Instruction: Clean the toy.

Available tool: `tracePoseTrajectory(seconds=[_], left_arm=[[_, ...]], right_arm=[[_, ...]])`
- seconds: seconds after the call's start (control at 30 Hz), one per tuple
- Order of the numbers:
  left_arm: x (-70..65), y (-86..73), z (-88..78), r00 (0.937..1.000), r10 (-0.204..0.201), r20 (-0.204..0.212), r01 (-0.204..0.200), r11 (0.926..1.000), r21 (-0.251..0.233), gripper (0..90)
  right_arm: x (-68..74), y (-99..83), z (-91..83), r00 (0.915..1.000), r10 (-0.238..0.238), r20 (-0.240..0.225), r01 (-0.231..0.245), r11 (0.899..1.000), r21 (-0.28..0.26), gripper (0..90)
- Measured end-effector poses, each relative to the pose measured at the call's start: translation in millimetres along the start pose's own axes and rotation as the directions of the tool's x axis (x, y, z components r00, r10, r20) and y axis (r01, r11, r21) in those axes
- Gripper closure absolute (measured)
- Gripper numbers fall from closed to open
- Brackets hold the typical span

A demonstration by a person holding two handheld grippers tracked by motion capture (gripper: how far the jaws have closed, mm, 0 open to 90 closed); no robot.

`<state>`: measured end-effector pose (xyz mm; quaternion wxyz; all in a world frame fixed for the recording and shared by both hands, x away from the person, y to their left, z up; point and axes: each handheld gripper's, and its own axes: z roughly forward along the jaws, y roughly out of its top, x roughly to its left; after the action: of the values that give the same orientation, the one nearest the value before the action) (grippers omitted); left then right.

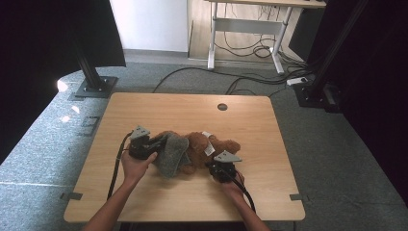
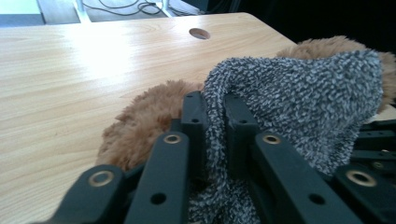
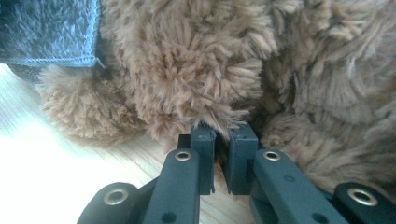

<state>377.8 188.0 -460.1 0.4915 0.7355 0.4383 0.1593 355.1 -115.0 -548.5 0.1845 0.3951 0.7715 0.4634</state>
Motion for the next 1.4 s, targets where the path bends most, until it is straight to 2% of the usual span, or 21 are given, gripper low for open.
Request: tracePoseTrajectory(seconds=[0.17,0.2,0.27,0.33,0.37,0.43,0.47,0.5,0.53,0.57,0.6,0.7,0.8,0.87,0.93,1.0,1.1,1.27,1.3,1.33,1.4], left_arm=[[-5.9,1.4,10.2,0.9995,0.028,0.01,-0.028,0.9994,0.019,79.7],[-7.0,2.3,13.1,0.9991,0.039,0.016,-0.039,0.9986,0.034,79.3],[-8.0,4.0,17.2,0.9978,0.056,0.036,-0.058,0.9966,0.058,73.4],[-11.6,5.3,20.8,0.9954,0.071,0.065,-0.075,0.9952,0.063,58.2],[-13.7,5.1,22.0,0.9936,0.083,0.076,-0.088,0.9942,0.062,54.1],[-20.5,3.7,25.2,0.9893,0.132,0.063,-0.136,0.9886,0.066,49.9],[-24.8,2.0,27.8,0.9856,0.165,0.037,-0.167,0.9837,0.066,50.6],[-27.0,0.9,29.1,0.9825,0.186,0.016,-0.186,0.9799,0.072,55.2],[-29.5,-0.7,31.4,0.9767,0.214,-0.014,-0.212,0.9742,0.076,58.9],[-31.7,-2.8,33.3,0.9645,0.26,-0.048,-0.255,0.9634,0.083,63.4],[-32.3,-3.8,33.8,0.9582,0.279,-0.062,-0.274,0.9582,0.083,68.4],[-31.8,-4.6,32.5,0.9531,0.294,-0.071,-0.289,0.9543,0.076,76.5],[-29.5,-2.6,27.9,0.9603,0.276,-0.039,-0.274,0.96,0.058,81.1],[-26.7,0.3,22.5,0.9704,0.241,0.003,-0.241,0.97,0.028,82.6],[-25.3,2.7,17.8,0.9756,0.217,0.037,-0.217,0.9762,0.0,83.0],[-26.6,5.6,10.4,0.9764,0.209,0.055,-0.206,0.9774,-0.045,83.0],[-27.6,12.4,1.9,0.9785,0.189,0.082,-0.182,0.9795,-0.087,83.1],[-26.0,22.4,7.0,0.9821,0.138,0.128,-0.126,0.9873,-0.096,83.7],[-26.0,25.4,10.7,0.9811,0.116,0.155,-0.101,0.9898,-0.1,83.8],[-26.4,28.7,15.1,0.977,0.09,0.193,-0.071,0.9921,-0.103,83.9],[-29.9,33.8,22.0,0.9706,0.07,0.23,-0.047,0.9935,-0.104,84.0]], right_arm=[[-0.2,0.2,0.2,1.0,0.002,0.0,-0.002,1.0,0.0,84.3],[-0.2,0.2,0.2,1.0,0.002,0.0,-0.002,1.0,-0.001,84.3],[0.0,0.2,0.2,1.0,0.002,0.0,-0.002,1.0,-0.001,84.2],[0.0,0.3,0.4,1.0,0.002,0.0,-0.002,1.0,-0.002,84.3],[-0.1,0.4,0.5,1.0,0.002,0.001,-0.002,1.0,-0.002,84.3],[-0.1,0.4,0.5,1.0,0.002,0.001,-0.002,1.0,-0.001,84.3],[-0.1,0.4,0.5,1.0,0.002,0.001,-0.002,1.0,-0.001,84.3],[-0.2,0.3,0.5,1.0,0.002,0.001,-0.002,1.0,-0.001,84.3],[-0.1,0.3,0.5,1.0,0.002,0.001,-0.002,1.0,-0.001,84.3],[-0.1,0.3,0.5,1.0,0.002,0.002,-0.002,1.0,-0.001,84.2],[-0.1,0.3,0.4,1.0,0.002,0.001,-0.002,1.0,-0.002,84.3],[-0.2,0.3,0.4,1.0,0.001,0.0,-0.001,1.0,-0.002,84.2],[-0.4,0.2,0.3,1.0,0.0,-0.001,0.0,1.0,0.0,84.3],[-0.5,0.1,0.1,1.0,0.001,-0.001,-0.001,1.0,0.001,84.3],[-0.8,0.1,-0.1,1.0,0.003,-0.003,-0.003,1.0,0.001,84.2],[-0.9,0.1,-0.1,1.0,0.005,-0.004,-0.005,1.0,0.0,84.2],[-1.6,0.1,0.0,0.9999,0.008,-0.007,-0.008,1.0,-0.003,84.2],[-1.8,0.2,0.1,0.9999,0.015,-0.008,-0.015,1.0,-0.004,84.2],[-1.8,0.2,0.1,0.9999,0.015,-0.008,-0.015,1.0,-0.004,84.2],[-1.7,0.3,0.0,0.9998,0.017,-0.008,-0.017,1.0,-0.002,84.2],[-1.7,0.2,0.1,0.9998,0.017,-0.008,-0.017,1.0,-0.002,84.2]])
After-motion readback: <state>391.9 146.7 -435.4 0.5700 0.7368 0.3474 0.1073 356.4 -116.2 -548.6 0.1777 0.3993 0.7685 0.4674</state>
